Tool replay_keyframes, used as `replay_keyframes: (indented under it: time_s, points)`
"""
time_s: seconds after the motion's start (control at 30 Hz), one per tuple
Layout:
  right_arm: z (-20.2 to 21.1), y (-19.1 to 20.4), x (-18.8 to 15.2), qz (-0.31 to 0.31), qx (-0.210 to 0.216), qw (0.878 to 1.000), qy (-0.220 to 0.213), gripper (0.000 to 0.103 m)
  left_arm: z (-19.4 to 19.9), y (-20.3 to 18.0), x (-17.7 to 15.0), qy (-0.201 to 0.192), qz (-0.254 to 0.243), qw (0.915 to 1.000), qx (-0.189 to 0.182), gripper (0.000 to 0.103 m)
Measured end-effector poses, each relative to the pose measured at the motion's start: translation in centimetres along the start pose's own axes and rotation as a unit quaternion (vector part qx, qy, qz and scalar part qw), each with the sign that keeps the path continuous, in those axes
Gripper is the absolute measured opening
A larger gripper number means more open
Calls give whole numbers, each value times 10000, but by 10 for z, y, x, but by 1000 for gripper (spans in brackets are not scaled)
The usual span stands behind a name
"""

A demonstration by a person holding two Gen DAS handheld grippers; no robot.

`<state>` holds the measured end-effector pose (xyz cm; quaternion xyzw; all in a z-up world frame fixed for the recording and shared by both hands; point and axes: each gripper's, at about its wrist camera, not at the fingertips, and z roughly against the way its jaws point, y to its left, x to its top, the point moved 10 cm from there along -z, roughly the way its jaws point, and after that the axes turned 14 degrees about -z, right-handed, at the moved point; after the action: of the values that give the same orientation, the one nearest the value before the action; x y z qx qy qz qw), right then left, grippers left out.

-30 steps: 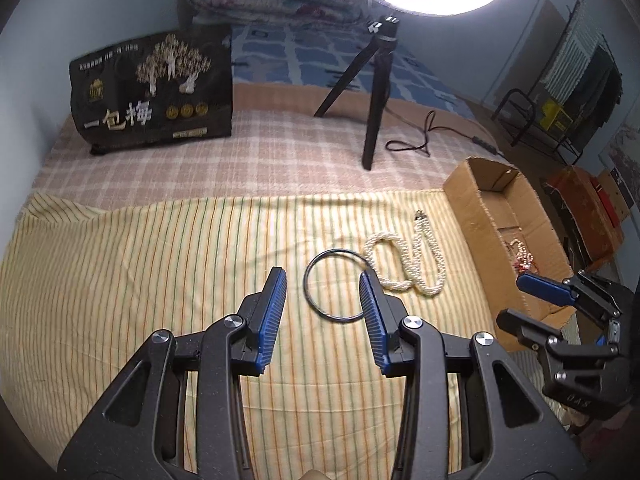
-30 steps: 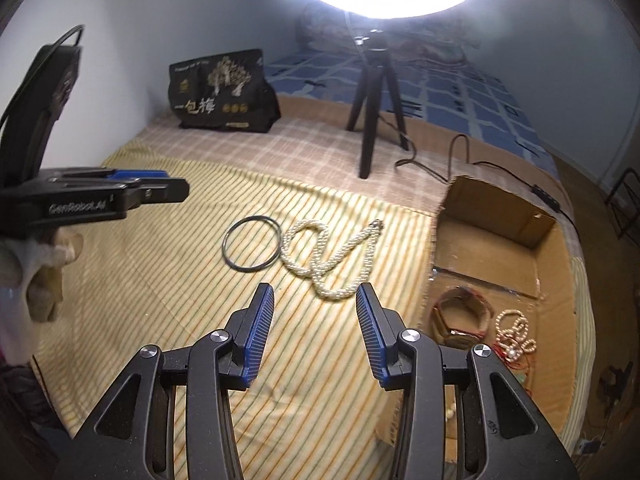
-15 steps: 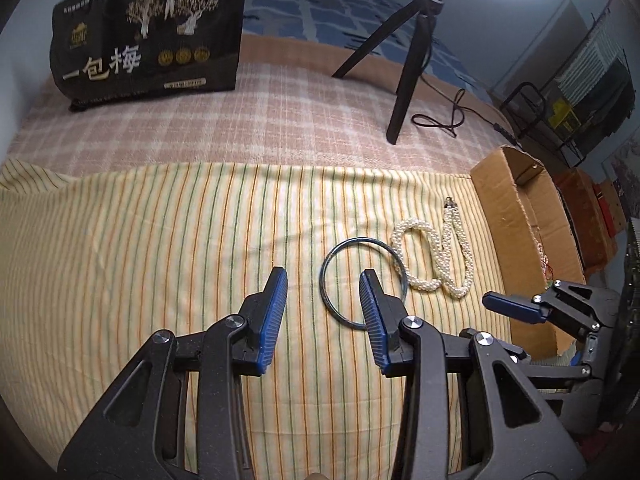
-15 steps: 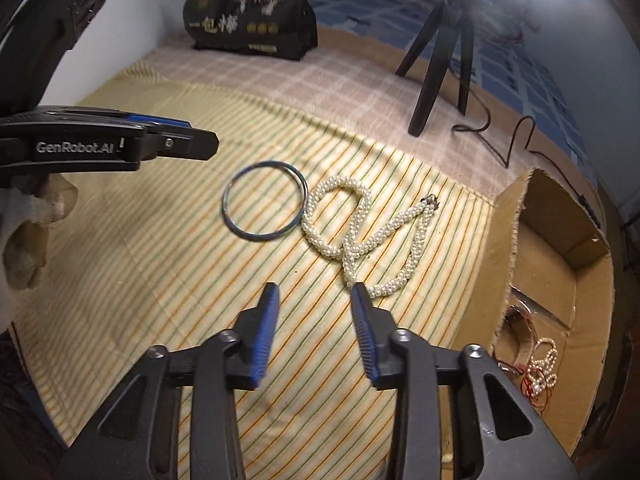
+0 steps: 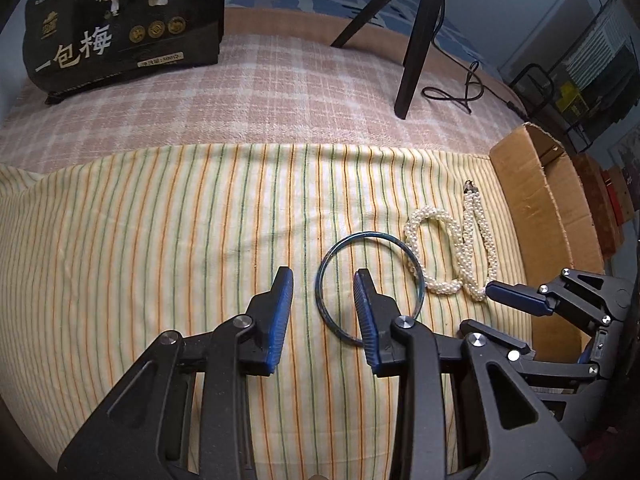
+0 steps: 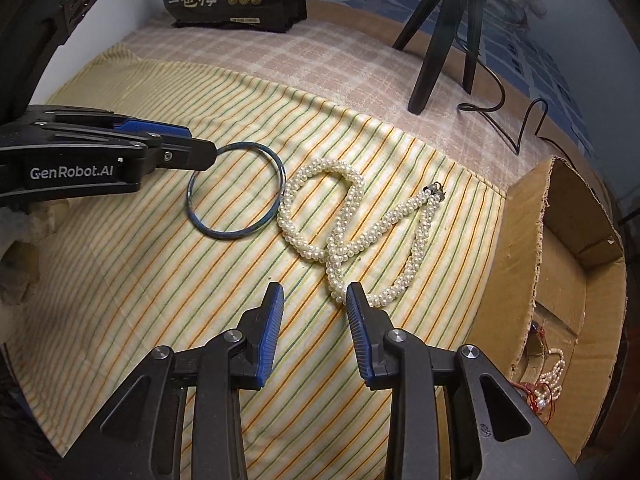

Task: Organize jewelry
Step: 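Close the right tool on the pearl rope while the left tool grips the black bangle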

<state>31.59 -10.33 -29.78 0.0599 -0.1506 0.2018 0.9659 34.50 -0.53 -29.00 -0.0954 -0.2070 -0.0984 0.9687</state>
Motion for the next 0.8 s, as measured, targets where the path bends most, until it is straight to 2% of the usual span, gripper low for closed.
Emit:
replay_keyframes:
  time_s: [0.27,0.5,0.6,0.67,0.8]
  points:
    - [-9,-2,7,7,-91,9999,58,27,-15,-1,3,83,-98,9999,104,31]
    - [-21,-4,12,-182,11,9997,154,21,-22,6,5,8,-269,9990,352,17]
    - [-22,-2,13,-190,52,9997,144,14,-22,5,5,-64,-389,9980,495,10]
    - [-23,-1,14,-207,87,9997,129,8,-22,4,5,-87,-411,9978,520,6]
    - [-23,1,14,-257,84,9996,53,7,-18,5,5,-107,-304,9983,490,2]
